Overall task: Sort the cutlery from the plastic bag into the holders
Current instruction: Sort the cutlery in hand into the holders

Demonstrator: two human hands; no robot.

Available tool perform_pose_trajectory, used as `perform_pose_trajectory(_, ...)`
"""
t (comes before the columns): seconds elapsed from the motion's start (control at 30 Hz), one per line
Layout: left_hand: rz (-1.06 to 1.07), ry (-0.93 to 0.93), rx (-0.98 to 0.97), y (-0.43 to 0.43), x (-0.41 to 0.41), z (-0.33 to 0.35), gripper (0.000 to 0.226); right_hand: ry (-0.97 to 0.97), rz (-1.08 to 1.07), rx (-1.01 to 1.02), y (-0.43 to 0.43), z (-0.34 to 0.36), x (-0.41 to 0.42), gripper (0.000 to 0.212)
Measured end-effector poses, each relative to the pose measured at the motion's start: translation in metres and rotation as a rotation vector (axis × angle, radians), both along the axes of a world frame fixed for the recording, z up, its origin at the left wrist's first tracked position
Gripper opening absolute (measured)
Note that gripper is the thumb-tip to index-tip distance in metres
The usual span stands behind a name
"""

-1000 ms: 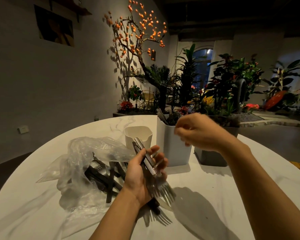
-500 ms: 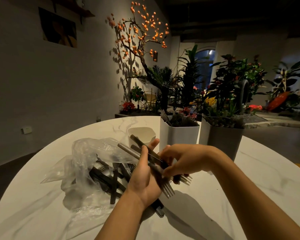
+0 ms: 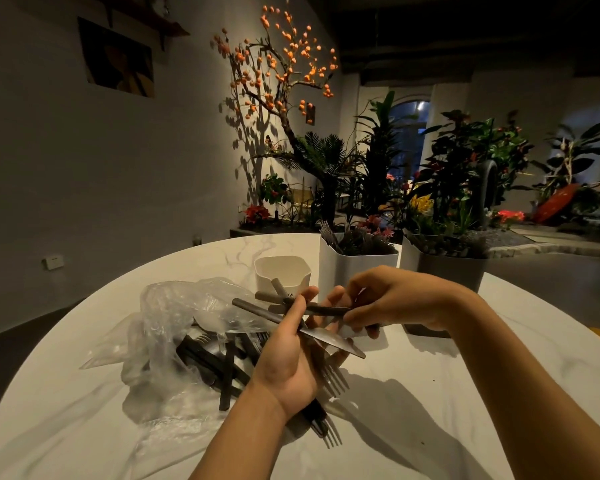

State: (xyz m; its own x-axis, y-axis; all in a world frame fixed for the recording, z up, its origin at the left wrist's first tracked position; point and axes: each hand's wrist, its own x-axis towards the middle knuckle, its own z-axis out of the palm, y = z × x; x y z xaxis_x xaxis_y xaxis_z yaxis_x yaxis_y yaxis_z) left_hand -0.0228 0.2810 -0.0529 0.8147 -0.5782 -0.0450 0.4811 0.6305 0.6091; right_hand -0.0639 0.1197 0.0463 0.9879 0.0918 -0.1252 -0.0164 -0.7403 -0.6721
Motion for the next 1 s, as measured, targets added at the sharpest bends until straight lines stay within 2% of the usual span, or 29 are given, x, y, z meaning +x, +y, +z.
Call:
perform_pose_trajectory(0.07,-0.003,-0.011,-0.024,0.0,-0.002,0.001,0.03,0.049,0.038,-0.06,0.003,-0.001,-0.002,0.029)
perform_pose_trajectory(0.13,-0.012,-0.018,-0.057,0.001,-0.002,0.001,0.031,0.1,0.077,-0.115,0.011,-0.003,-0.003,0.026)
perform_pose_trajectory(0.27,-0.024,-0.001,-0.065,0.005,-0.002,0.004,0.042,0.081,0.104,-0.167,0.024,-0.007,0.001,0.018)
perform_pose_trajectory(0.37,-0.034,-0.011,-0.054,0.007,-0.008,0.01,0.053,0.106,0.106,-0.204,0.025,-0.009,0.0,0.024)
perform_pose_trajectory(0.53,-0.056,0.003,-0.098,0.008,-0.014,0.017,0.063,0.137,0.095,-0.148,0.013,-0.001,-0.007,0.029)
perform_pose_trajectory(0.6,-0.018,0.027,-0.093,0.006,-0.015,0.017,0.058,0.131,0.089,-0.168,0.008,0.002,-0.008,0.028)
perform_pose_trajectory(0.73,0.036,0.116,-0.162,0.007,-0.008,0.011,0.02,0.169,0.106,-0.214,-0.002,0.004,-0.012,0.019)
perform_pose_trajectory(1.0,0.101,0.111,-0.116,0.006,-0.002,0.01,0.023,0.156,0.016,-0.192,-0.017,0.006,-0.016,0.019)
